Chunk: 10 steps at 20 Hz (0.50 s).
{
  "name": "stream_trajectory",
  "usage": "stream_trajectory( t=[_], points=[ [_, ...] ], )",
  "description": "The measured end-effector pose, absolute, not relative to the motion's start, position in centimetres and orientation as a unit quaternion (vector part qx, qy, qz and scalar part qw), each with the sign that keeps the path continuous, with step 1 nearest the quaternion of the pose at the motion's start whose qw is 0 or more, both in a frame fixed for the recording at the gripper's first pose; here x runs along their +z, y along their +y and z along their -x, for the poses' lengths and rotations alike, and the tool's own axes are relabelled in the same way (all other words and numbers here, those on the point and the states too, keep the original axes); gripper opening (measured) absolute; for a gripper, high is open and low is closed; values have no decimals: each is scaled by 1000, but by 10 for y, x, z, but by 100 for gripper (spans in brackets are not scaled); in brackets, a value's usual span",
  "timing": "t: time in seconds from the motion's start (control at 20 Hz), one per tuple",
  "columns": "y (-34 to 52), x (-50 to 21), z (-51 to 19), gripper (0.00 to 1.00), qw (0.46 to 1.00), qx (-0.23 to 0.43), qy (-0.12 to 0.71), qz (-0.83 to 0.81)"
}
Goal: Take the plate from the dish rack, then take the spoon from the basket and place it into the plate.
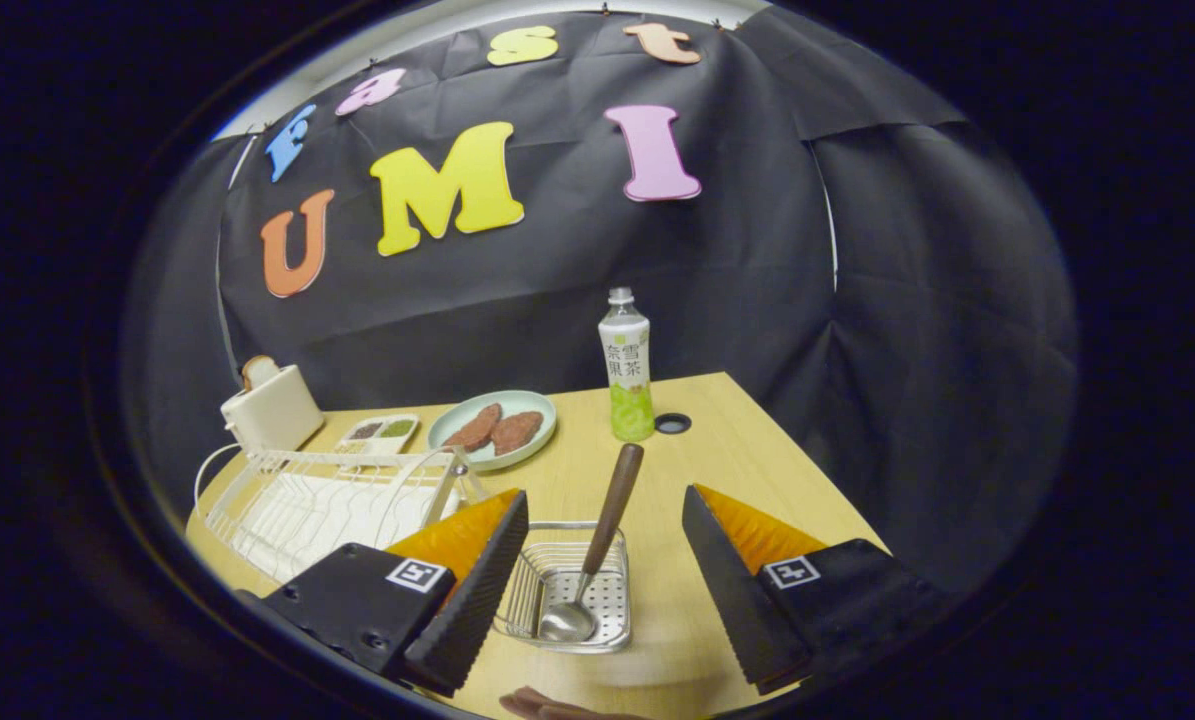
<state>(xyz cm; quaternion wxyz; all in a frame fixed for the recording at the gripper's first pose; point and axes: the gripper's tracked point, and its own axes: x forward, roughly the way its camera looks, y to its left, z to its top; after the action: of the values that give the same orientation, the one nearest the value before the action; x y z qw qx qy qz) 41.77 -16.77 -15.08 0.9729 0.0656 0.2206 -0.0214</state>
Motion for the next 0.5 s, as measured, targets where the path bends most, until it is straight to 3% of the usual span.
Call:
stream_trajectory(
  t=[0.15, 0.3, 0.45, 0.5],
  points=[
    [-177, -155, -443, 96, 974, -46, 213, -57],
    [-168, -166, -453, 74, 972, -35, 225, -49],
    [-170, -171, -461, 63, 973, -45, 225, -37],
    [-170, -171, -461, 50, 973, -49, 224, -37]
  ],
)
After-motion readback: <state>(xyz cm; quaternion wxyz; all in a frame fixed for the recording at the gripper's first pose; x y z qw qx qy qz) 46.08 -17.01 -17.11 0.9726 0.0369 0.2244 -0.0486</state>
